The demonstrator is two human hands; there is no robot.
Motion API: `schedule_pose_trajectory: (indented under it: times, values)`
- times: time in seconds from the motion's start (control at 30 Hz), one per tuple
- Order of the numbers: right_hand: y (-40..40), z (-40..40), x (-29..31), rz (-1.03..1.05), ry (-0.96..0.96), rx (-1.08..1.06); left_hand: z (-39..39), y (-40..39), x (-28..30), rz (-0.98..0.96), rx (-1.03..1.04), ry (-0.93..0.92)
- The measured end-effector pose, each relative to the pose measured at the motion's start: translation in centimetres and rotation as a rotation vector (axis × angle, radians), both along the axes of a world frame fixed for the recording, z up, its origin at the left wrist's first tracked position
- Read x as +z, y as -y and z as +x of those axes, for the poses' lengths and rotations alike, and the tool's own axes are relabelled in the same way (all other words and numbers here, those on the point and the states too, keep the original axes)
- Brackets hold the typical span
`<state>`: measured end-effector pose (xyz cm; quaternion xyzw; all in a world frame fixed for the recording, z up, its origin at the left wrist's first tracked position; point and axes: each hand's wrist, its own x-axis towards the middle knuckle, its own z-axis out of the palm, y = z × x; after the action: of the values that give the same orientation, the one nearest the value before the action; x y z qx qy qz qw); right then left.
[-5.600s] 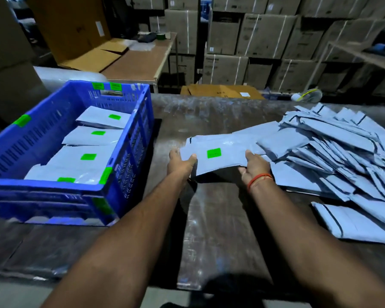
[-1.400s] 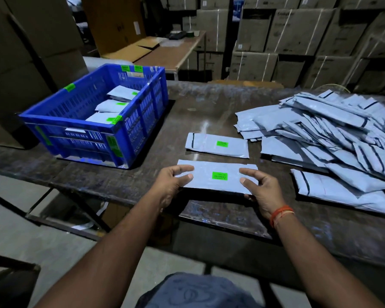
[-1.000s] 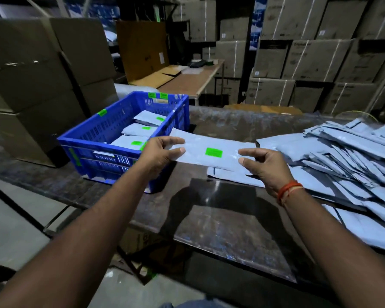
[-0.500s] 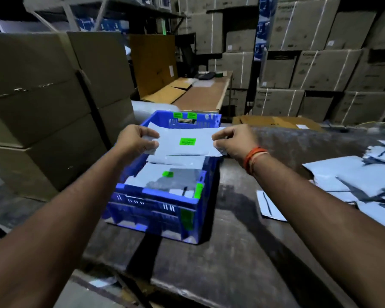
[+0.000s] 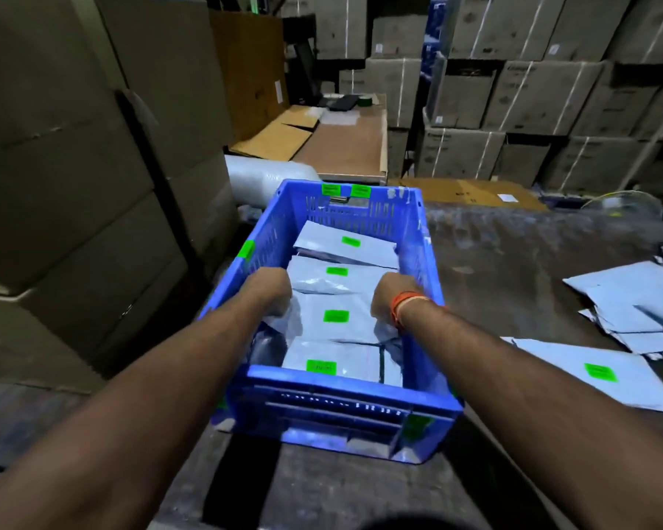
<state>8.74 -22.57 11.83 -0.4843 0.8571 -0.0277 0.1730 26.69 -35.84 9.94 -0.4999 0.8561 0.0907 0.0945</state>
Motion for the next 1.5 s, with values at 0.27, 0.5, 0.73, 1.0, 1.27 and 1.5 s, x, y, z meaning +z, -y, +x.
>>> schedule_pose_trajectory:
  times: [0.27, 0.5, 0.73, 1.0, 1.27, 1.5]
  values:
    - [0.0, 1.6, 0.6, 0.261, -0.260, 0.125, -0.9, 0.3, -0.5, 0.068, -0.062, 0.254]
    - [-1.3, -0.4, 3.6, -0.164, -0.204, 0.132, -2.4, -2.3, 3.7, -0.188, -0.110, -0.158]
    - [-7.4, -8.4, 8.3, -0.558, 0.138, -0.098, -12.2, -11.2, 8.5, -0.030, -0.202, -0.739]
    - [-17.6, -21.4, 3.9, -0.540, 0.215, -0.202, -25.0, -20.8, 7.5, 0.028, -0.269, -0.770]
    - [-27.5, -31.5, -5.6, -0.357, 0.160, -0.327, -32.9, -27.8, -3.7, 0.215, -0.053, -0.549]
    - [-31.8, -34.0, -12.5, -0.343, 0.190, -0.434, -34.0, -30.5, -10.8, 0.183, 0.294, -0.609]
